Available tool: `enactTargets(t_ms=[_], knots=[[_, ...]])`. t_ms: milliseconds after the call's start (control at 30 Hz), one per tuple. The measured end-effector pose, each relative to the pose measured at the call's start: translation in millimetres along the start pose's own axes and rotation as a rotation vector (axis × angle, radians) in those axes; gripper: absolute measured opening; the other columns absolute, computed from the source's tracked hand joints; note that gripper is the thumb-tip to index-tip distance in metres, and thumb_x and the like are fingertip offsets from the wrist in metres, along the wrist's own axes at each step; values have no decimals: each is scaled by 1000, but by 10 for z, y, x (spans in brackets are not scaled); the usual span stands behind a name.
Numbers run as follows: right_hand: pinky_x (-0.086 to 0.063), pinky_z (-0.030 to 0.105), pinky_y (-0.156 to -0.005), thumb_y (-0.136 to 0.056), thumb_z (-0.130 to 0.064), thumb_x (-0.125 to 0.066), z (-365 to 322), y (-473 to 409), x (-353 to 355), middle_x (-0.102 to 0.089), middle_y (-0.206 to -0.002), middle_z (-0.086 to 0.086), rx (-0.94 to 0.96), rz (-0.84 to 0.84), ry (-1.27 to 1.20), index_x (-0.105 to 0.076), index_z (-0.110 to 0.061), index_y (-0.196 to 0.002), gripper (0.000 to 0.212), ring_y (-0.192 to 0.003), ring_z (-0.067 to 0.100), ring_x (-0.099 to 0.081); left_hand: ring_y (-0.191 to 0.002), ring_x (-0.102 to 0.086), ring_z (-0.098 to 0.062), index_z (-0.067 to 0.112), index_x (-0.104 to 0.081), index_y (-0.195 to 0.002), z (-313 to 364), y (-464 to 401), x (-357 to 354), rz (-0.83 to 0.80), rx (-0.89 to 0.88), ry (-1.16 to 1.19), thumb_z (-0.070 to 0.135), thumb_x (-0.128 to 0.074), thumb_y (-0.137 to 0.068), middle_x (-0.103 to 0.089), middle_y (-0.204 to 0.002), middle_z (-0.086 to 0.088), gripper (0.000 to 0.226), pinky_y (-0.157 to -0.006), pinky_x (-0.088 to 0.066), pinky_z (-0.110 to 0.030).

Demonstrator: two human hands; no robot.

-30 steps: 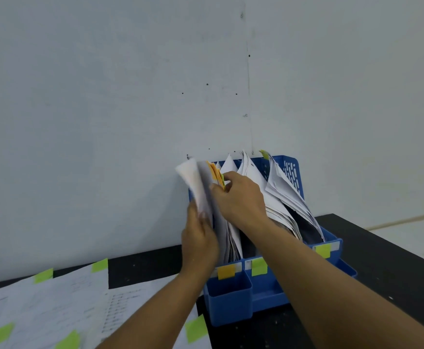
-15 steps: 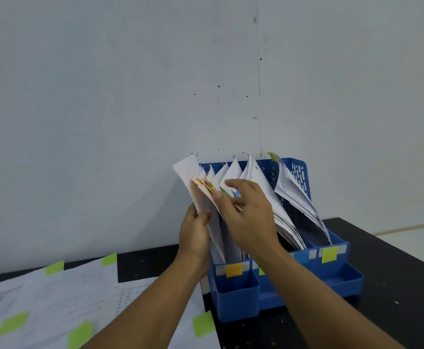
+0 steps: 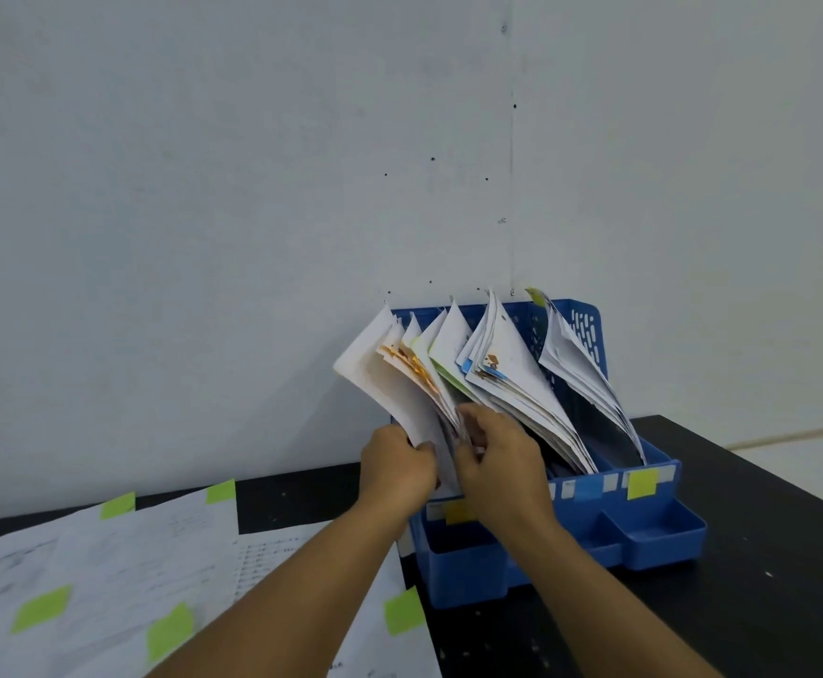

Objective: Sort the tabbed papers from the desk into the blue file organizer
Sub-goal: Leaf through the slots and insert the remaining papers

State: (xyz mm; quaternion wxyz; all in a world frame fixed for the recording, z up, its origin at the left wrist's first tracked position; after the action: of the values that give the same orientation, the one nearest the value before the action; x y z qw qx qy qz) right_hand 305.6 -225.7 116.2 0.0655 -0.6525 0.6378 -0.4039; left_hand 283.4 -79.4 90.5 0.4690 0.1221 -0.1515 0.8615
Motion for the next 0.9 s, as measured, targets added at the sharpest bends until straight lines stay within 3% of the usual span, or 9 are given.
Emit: enactTargets(t_ms=[67,200,267,367,433,500,633,733,900], knots=[[-53,26,-83,-95,-10,-59,-25,-61,20,-63,-103,-5,-4,21,-15,-63,-21,-121,29,-92,9,-59,-80,-69,-25,8,-59,-104,-31,16,-9,-28,47,-46,20,-59,-92,-67,-95,-13,17,-61,-58,-33],[-46,16,-83,-97,-11,-56,-62,-49,7,-62,-103,-11,15,-22,-29,-62,-21,-128,34,-94,4,-57,-79,-71,-29,5,-58,-105,-69,26,17,-112,157,95,12,-64,-87,-67,-93,-20,20,-77,-60,-45],[-45,15,-85,-97,-11,-56,-58,-2,-16,-65,-111,-7,24,-34,-33,-62,-21,-131,36,-97,4,-57,-82,-68,-31,4,-60,-102,-55,29,86,-87,180,127,7,-63,-84,-66,-95,-23,19,-76,-60,-41],[-43,13,-86,-98,-11,-56,-46,35,-50,-66,-118,-5,38,-24,-32,-62,-22,-132,37,-100,4,-57,-77,-62,-26,5,-63,-95,-6,54,158,-56,160,106,5,-62,-82,-65,-97,-22,13,-61,-50,-29],[-43,9,-83,-98,-12,-57,-51,35,-78,-67,-119,-5,50,-30,-30,-62,-23,-132,36,-100,4,-58,-76,-61,-24,9,-61,-90,-5,81,167,-71,168,125,7,-63,-84,-65,-97,-20,7,-61,-48,-27],[-41,6,-81,-97,-12,-58,-74,45,-86,-67,-118,-3,54,-36,-30,-62,-21,-132,36,-100,5,-58,-81,-64,-21,10,-65,-98,0,105,180,-117,143,169,11,-68,-84,-69,-96,-14,14,-66,-50,-27],[-47,27,-90,-93,-16,-64,-158,151,21,-62,-119,-1,118,61,10,-62,-19,-130,37,-107,12,-54,-93,-63,-9,16,-61,-118,-19,234,398,-194,73,194,17,-78,-80,-69,-106,1,42,-71,-48,-19],[-49,31,-86,-93,-20,-64,-224,364,21,-57,-116,-3,171,70,30,-61,-19,-129,36,-104,15,-54,-98,-62,-7,15,-58,-128,-221,387,780,-120,61,110,21,-77,-81,-68,-114,0,51,-84,-47,-21],[-52,21,-76,-94,-26,-65,-242,893,-185,-66,-96,-14,41,-138,-39,-66,-25,-122,29,-85,2,-60,-105,-61,-8,26,-62,-120,-790,882,1397,-48,59,-180,28,-74,-83,-64,-113,7,38,-81,-46,-21]])
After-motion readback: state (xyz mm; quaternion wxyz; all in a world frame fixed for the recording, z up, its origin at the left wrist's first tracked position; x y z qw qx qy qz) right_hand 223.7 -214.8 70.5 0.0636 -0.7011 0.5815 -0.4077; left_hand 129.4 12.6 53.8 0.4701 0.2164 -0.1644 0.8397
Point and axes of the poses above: each hand's wrist, its own y-axis away from the middle knuckle, its own x-axis out of the back of the hand, z = x × y, the point moved 8 cm from there along -y, towards the middle knuckle
